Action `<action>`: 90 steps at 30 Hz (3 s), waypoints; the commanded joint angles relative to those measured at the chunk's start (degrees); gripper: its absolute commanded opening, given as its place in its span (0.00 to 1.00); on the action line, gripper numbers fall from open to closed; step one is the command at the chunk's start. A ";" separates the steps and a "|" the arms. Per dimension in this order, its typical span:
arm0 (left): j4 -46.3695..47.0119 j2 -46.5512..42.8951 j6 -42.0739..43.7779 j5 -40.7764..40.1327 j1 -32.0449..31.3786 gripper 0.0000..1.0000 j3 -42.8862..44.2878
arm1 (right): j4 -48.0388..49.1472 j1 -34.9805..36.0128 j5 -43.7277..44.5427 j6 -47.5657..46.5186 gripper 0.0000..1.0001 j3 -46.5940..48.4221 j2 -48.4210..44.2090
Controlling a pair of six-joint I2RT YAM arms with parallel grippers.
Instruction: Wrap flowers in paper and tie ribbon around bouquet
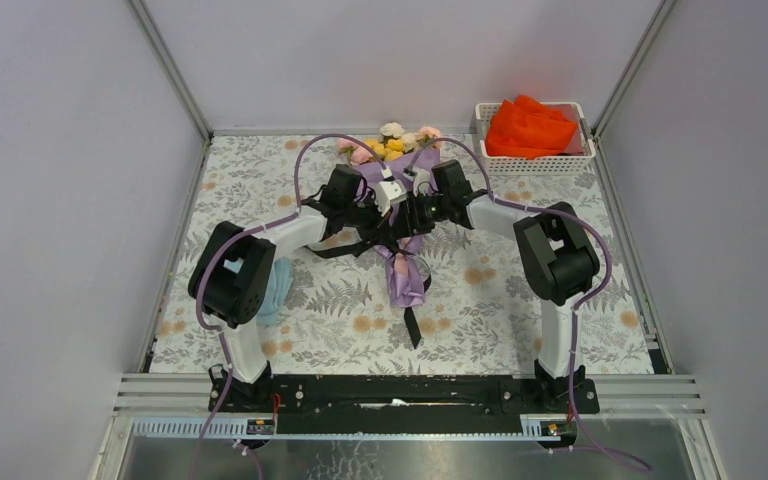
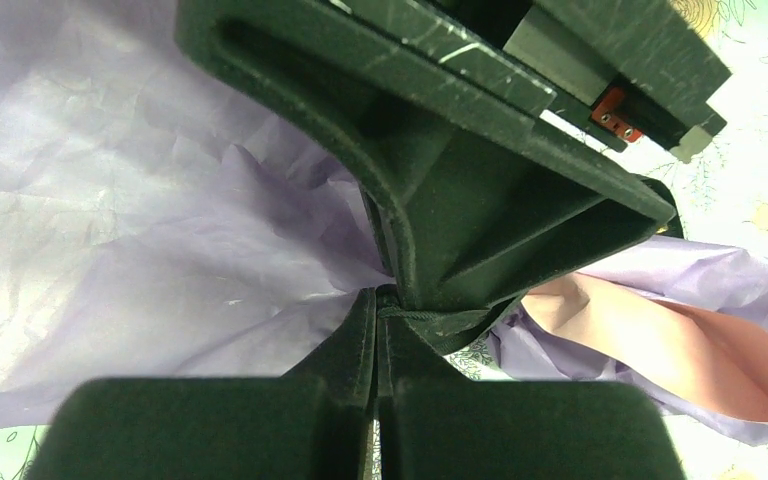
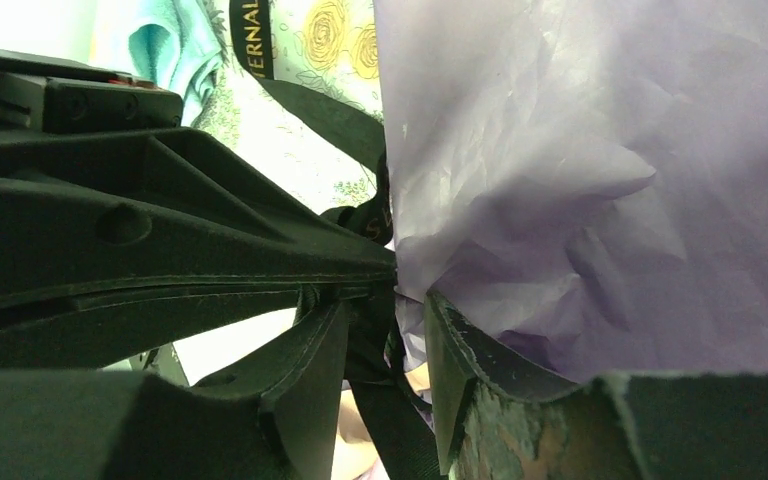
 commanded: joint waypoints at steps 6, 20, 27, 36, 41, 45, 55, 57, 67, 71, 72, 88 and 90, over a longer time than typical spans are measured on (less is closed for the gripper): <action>2.92 1.36 -0.12 0.34 -0.19 0.00 1.05 | 6.25 1.23 -8.13 4.01 0.44 -1.25 -4.11; 3.08 1.09 -6.25 7.18 -0.19 0.00 1.30 | 7.79 2.18 2.00 7.78 0.31 -3.22 -3.92; 3.23 0.49 -6.06 6.72 0.58 0.00 0.51 | 4.61 2.17 4.03 5.52 0.05 -3.18 -5.56; -0.79 -2.10 -0.11 3.09 1.40 0.24 0.18 | 3.30 2.06 7.01 4.14 0.00 -3.72 -7.15; -4.65 -2.90 4.07 -0.34 2.37 0.41 2.27 | 3.24 2.06 6.84 3.89 0.00 -3.64 -6.82; -6.68 -2.83 6.55 -1.62 2.67 0.47 3.53 | 2.92 2.07 6.97 3.66 0.00 -3.08 -6.76; -7.58 -1.46 6.13 3.38 2.54 0.61 5.72 | 1.89 2.09 8.25 2.68 0.00 -2.51 -7.21; -7.86 -1.00 5.64 3.90 2.53 0.61 7.01 | 1.59 2.04 8.33 2.47 0.00 -2.61 -7.26; -12.71 2.40 7.91 4.68 1.83 0.52 10.46 | 2.12 2.09 8.31 2.78 0.00 -2.83 -7.79; -19.10 4.23 11.60 4.26 2.16 0.53 14.24 | 1.43 2.04 8.43 2.42 0.00 -2.54 -7.66; -21.33 4.83 13.16 5.08 2.51 0.53 15.70 | 1.40 2.08 8.35 2.42 0.00 -2.56 -7.69; -28.68 9.62 18.08 8.58 4.49 0.40 20.91 | 1.31 2.01 8.45 2.66 0.00 -2.18 -7.44; -28.64 9.77 17.76 8.69 4.36 0.29 20.83 | 1.60 2.05 8.82 2.85 0.00 -2.30 -7.52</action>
